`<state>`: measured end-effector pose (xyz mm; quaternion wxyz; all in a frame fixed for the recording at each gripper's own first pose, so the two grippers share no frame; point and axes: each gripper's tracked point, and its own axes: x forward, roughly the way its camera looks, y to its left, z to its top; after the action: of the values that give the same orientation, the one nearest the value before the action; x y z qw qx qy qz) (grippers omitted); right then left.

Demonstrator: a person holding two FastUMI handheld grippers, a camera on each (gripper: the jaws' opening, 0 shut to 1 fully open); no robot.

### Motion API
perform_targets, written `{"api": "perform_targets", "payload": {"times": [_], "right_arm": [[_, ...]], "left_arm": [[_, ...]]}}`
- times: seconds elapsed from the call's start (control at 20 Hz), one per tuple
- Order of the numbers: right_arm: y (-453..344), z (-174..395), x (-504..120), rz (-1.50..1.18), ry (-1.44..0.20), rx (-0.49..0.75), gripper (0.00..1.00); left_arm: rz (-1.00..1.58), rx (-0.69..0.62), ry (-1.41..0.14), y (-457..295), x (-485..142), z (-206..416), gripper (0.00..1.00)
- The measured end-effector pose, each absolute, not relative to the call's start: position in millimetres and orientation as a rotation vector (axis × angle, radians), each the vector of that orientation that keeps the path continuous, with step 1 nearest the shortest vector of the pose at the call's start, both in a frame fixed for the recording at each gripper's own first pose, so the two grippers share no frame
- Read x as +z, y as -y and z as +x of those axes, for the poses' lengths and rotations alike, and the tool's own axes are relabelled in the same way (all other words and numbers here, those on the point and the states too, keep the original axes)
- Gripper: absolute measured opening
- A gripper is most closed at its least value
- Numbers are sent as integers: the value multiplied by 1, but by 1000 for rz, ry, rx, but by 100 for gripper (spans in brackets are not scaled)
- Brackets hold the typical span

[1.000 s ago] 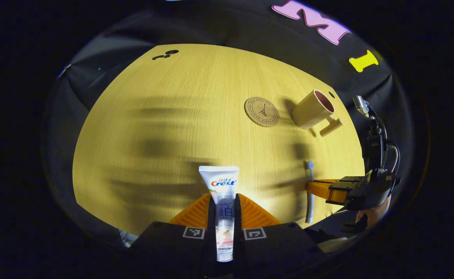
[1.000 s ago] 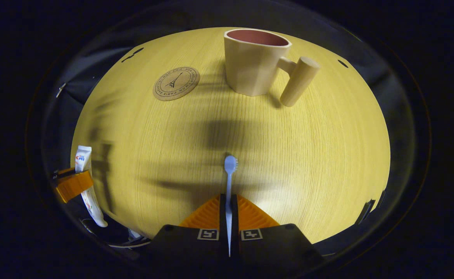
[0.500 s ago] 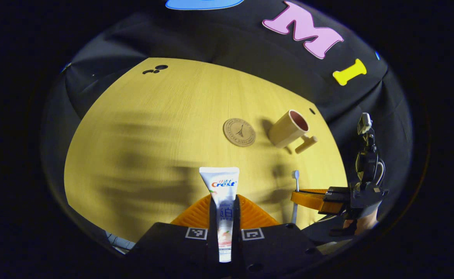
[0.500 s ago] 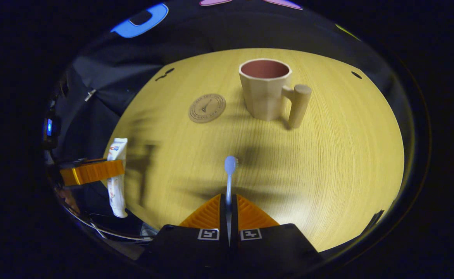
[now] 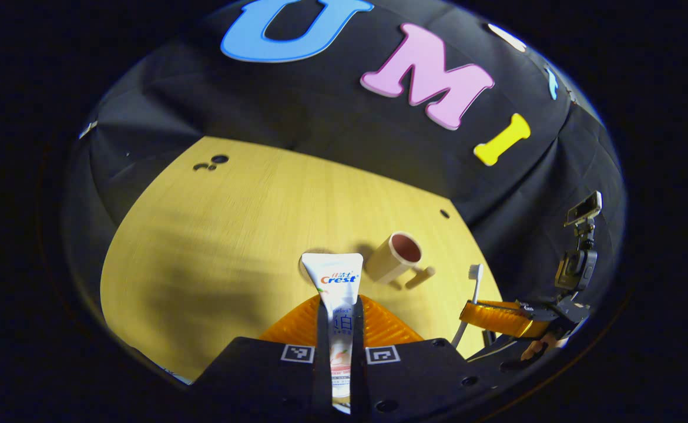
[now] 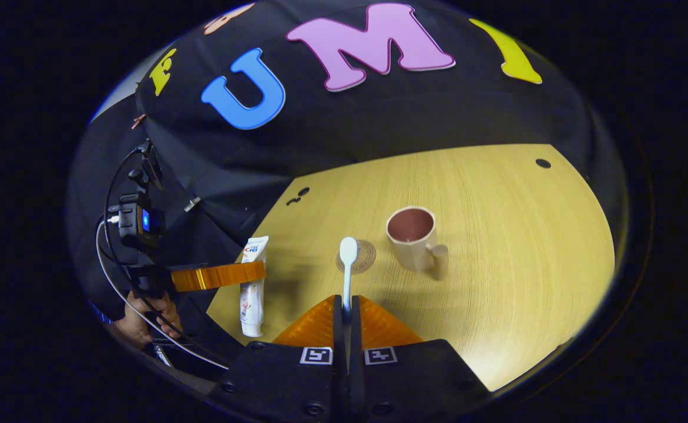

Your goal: Put the toothbrush and toothpaste on the desktop into the cup, then pick up the cup and place it on the coaster on the desktop.

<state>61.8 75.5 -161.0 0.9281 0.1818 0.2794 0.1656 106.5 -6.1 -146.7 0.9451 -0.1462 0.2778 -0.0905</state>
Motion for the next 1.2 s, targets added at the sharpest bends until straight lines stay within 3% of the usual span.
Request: {"api": "perform_targets", "payload": {"times": [0.05,0.1,0.35,1.2], "right_arm": [[-69,64,-148,383,-542,344,5],[-62,64,-138,391,-515,341,5],[-28,60,-109,400,-433,327,5],[72,46,-118,488,-419,268,5]], "left_arm": [[-299,-204,-516,15,-129,114,22],[-298,-221,-467,22,-116,124,17],[-301,-317,-298,73,-62,167,17],[-353,-288,-250,135,-106,298,17]]}}
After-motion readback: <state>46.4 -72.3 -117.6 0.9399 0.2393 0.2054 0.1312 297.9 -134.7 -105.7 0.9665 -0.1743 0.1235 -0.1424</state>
